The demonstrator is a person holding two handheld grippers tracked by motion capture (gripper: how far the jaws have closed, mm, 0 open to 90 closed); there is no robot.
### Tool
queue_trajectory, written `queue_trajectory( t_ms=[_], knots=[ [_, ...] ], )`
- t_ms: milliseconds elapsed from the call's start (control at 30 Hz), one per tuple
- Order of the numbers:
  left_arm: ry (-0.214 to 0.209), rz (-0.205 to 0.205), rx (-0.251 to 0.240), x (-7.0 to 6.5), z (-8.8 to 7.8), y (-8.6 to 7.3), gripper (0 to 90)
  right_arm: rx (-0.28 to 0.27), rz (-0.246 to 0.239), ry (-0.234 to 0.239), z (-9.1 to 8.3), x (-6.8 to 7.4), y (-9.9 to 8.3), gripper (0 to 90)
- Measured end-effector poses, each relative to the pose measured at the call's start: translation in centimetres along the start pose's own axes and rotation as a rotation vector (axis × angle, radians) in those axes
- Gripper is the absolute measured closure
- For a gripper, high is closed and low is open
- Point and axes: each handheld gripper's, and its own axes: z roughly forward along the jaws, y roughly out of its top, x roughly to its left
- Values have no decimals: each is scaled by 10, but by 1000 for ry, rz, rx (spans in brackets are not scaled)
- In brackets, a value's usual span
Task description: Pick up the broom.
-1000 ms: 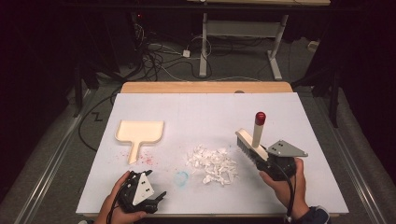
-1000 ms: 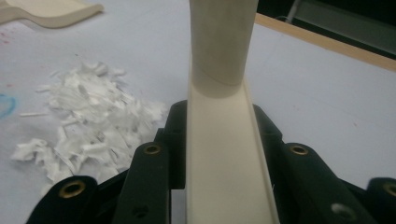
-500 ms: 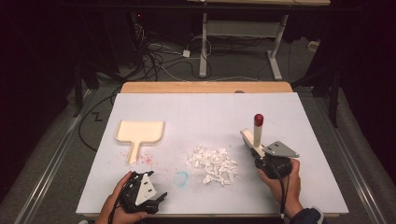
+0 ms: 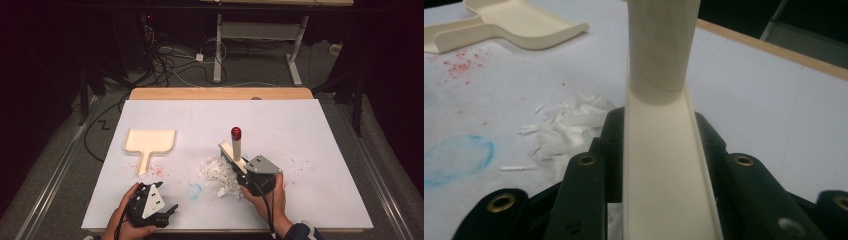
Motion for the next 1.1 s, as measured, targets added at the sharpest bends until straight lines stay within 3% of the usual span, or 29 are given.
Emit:
queue_trajectory(
  t_ms=[33,133,300,467,833,1100],
  knots=[
    [1,-2,1,0,0,0,166,6,-9,-6,-2,-3,1,675],
    [8,-2,-6,0,-1,0,165,-6,29,-17,-11,-16,2,676],
    [8,1,-2,-1,0,1,165,-45,56,-37,-35,-42,3,675],
    [4,7,2,-2,1,2,165,-48,70,-37,-57,-60,3,675],
    [9,4,-4,-1,0,2,165,16,25,37,-85,-69,-15,675],
    [13,1,-3,1,2,0,165,50,-24,100,-90,-78,-28,676]
  ],
)
